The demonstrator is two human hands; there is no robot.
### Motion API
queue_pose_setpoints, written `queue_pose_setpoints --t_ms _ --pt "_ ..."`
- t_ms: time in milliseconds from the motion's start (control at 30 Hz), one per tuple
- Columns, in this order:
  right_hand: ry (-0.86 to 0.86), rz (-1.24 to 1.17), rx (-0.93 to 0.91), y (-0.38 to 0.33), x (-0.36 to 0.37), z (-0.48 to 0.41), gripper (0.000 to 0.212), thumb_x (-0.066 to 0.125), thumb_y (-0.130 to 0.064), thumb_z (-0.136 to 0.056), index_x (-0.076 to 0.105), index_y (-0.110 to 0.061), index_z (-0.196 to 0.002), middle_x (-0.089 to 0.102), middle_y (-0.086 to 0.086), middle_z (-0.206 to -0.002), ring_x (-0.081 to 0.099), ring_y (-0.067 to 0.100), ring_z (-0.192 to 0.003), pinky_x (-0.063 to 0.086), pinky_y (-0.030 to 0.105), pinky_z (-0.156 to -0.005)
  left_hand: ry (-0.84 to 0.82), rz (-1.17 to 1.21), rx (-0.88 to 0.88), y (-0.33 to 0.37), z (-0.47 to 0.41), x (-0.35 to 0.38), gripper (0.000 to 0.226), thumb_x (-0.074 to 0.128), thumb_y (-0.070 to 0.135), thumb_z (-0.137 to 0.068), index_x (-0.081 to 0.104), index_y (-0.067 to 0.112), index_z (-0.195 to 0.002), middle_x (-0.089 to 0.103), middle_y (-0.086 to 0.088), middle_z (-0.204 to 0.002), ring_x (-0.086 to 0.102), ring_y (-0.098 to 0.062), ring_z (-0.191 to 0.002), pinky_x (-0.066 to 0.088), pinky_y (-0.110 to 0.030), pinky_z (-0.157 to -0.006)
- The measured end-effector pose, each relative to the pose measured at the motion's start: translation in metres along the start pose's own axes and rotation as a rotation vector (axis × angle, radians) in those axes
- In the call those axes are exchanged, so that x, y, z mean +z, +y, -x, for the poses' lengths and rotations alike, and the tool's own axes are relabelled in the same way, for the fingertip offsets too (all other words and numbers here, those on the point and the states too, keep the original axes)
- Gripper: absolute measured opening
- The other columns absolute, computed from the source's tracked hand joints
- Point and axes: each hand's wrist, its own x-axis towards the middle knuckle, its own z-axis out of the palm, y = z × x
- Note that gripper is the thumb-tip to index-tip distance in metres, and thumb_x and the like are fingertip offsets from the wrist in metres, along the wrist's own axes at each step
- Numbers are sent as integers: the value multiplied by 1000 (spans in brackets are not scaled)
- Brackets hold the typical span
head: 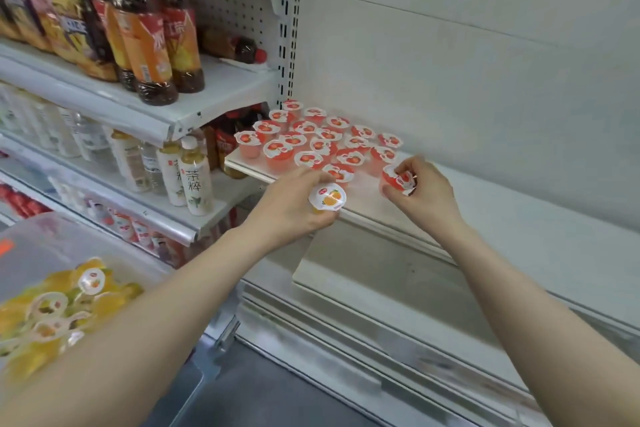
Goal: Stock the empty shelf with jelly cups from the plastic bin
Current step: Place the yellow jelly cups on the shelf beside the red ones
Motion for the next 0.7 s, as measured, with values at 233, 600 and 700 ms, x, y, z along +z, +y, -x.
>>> queue_pose_setpoints --t_ms 233,600,700 --pt "-129 38 -59 12 19 -27 28 70 -37 -80 55 -24 -101 58 -4 -104 53 14 -93 36 27 -77 8 -75 -14 16 -15 21 53 72 49 -76 58 24 -120 58 9 -116 52 -8 -106 36 -19 -83" --pt "-94 46 -177 29 38 -38 34 70 -33 -86 58 -17 -114 47 2 -120 59 21 -94 39 26 -79 52 -320 61 19 -25 34 55 65 63 -72 62 26 -113 62 10 -108 47 -15 -101 40 -30 -85" --pt "-90 70 -244 35 36 -42 30 69 -30 -88 58 -16 -112 48 1 -119 60 23 -97 44 30 -79 69 -340 65 25 -36 39 57 63 66 -70 63 27 -112 62 10 -108 48 -17 -103 42 -35 -87"
